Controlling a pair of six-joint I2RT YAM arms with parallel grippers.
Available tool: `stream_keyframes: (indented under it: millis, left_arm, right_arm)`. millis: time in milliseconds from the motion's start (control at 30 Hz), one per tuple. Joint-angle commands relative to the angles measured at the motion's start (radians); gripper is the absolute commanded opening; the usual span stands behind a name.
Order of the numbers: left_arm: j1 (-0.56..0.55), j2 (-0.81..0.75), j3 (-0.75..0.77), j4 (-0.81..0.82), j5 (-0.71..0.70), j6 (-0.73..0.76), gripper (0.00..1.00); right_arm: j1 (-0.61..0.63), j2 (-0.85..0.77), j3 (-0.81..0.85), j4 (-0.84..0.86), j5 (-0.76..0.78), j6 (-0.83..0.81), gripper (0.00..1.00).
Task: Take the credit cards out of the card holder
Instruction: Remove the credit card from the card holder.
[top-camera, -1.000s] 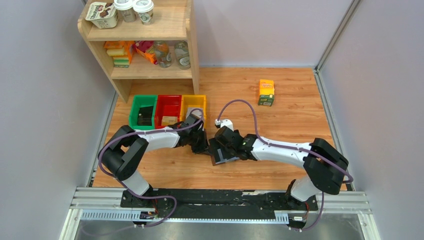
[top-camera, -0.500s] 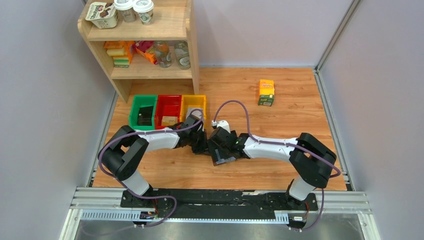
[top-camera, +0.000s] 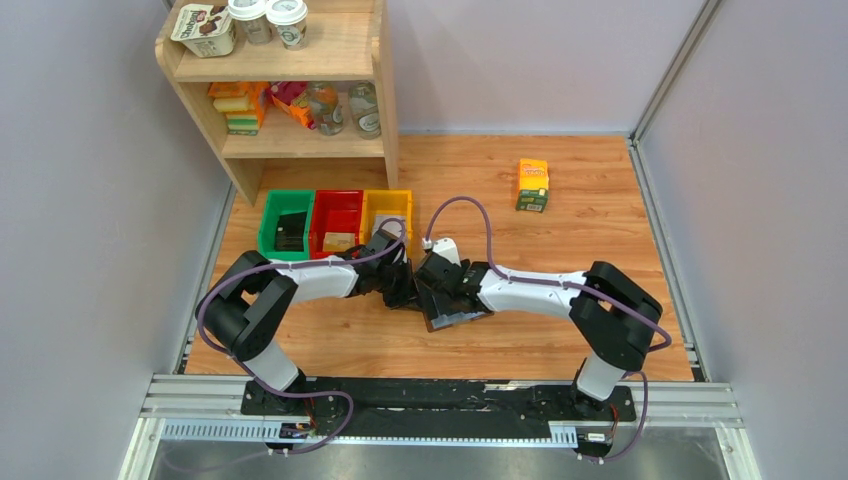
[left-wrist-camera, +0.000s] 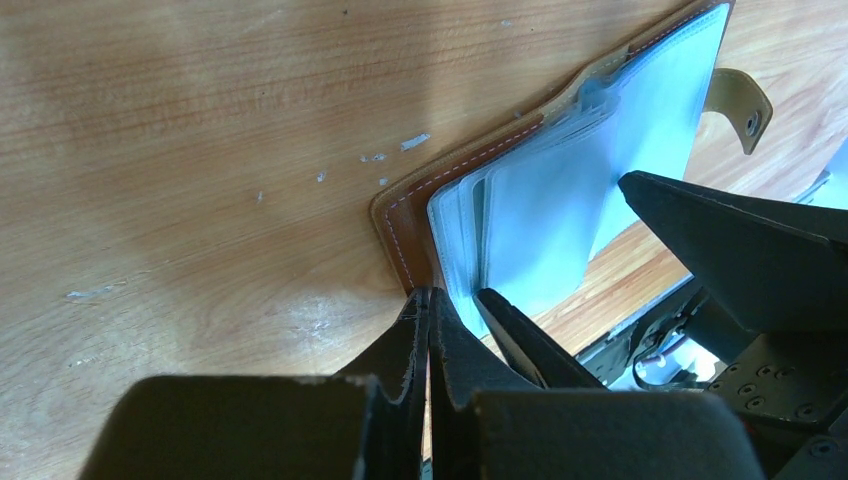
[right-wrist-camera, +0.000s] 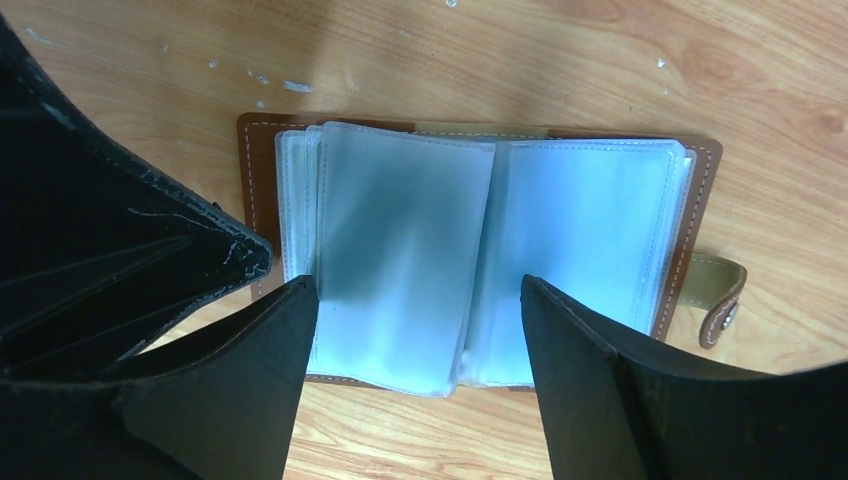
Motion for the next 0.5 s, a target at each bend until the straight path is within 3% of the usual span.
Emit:
stream_keyframes:
  millis: [0,467]
  left_arm:
    - [-0.001,0.034,-0.029,-0.063,-0.045,0.019,0.0]
    - [-0.001,0.047,-0.028,-0.064,-0.037,0.025,0.0]
  right_arm:
    - [-0.001,0.031,0.047,-0.082,0.093,0.027,0.76]
    - [-0.007,-0.031,0.067,-0.2,0.264,0.06,0.75]
